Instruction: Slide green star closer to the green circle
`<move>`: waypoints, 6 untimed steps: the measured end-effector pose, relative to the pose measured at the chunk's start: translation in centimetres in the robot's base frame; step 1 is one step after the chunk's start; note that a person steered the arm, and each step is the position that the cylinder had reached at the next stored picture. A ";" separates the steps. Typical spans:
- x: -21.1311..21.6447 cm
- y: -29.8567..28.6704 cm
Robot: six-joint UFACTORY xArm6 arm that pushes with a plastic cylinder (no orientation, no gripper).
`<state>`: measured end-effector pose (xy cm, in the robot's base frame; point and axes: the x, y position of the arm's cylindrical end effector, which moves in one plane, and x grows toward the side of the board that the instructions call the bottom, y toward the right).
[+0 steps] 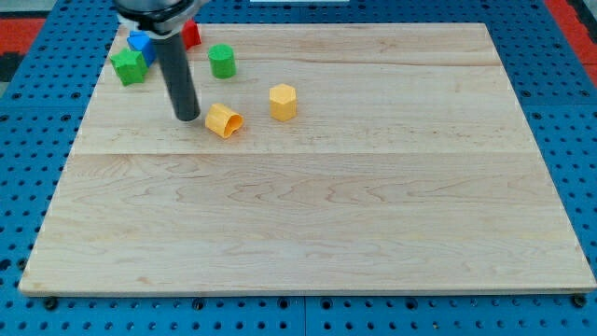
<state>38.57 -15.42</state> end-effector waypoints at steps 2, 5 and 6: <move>-0.3 8.4; -5.2 -15.0; -9.1 -14.6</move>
<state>29.51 -30.01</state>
